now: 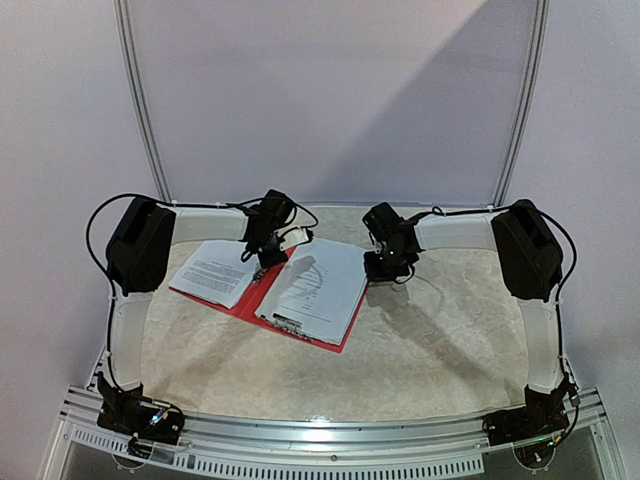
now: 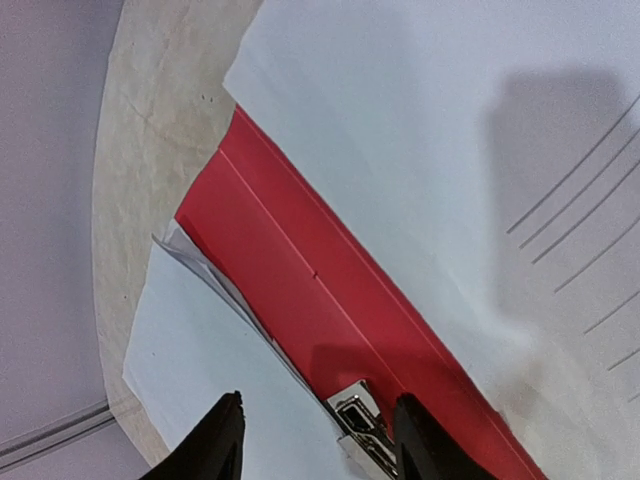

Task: Put the files into the folder
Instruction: Adjust the file in the folder with some files.

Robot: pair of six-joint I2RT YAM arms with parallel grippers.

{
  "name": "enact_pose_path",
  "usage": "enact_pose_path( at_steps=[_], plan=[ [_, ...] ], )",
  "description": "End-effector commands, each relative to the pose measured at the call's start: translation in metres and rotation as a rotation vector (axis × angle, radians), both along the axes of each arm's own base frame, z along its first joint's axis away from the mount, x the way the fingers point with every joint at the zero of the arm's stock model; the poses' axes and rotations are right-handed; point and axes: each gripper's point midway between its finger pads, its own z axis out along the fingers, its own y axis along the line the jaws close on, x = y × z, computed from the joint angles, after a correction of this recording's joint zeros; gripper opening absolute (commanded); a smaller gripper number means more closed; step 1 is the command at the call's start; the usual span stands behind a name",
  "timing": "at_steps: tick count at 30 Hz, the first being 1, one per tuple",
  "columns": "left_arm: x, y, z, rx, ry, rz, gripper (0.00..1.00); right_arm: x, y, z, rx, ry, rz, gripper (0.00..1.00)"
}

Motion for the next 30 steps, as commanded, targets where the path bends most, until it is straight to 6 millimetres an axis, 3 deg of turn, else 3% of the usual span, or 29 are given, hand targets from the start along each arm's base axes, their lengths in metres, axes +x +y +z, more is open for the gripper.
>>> enact_pose_path(
  at_steps=[1, 4, 7, 13, 24, 30],
  plan=[
    [0.0, -0.013, 0.01, -0.021, -0.022, -0.024, 0.51, 0.004, 0.0, 0.009, -0.029, -0.029, 0.004, 0.0],
    [-0.001, -0.015, 0.013, -0.028, -0.018, -0.028, 0.51, 0.007, 0.004, 0.024, 0.001, -0.058, 0.011, 0.0],
    [-0.003, -0.013, 0.006, -0.014, -0.009, -0.023, 0.5, 0.006, 0.01, 0.025, 0.035, -0.051, 0.02, 0.0],
    [-0.007, -0.017, -0.003, -0.03, 0.018, -0.03, 0.5, 0.003, 0.015, 0.008, 0.056, -0.007, 0.019, 0.0],
    [-0.01, -0.029, -0.024, -0.036, 0.061, -0.053, 0.5, 0.001, 0.024, -0.007, 0.081, 0.021, 0.029, 0.0],
    [-0.011, -0.03, -0.022, -0.036, 0.061, -0.057, 0.5, 0.0, 0.025, -0.009, 0.082, 0.026, 0.031, 0.0]
  ],
)
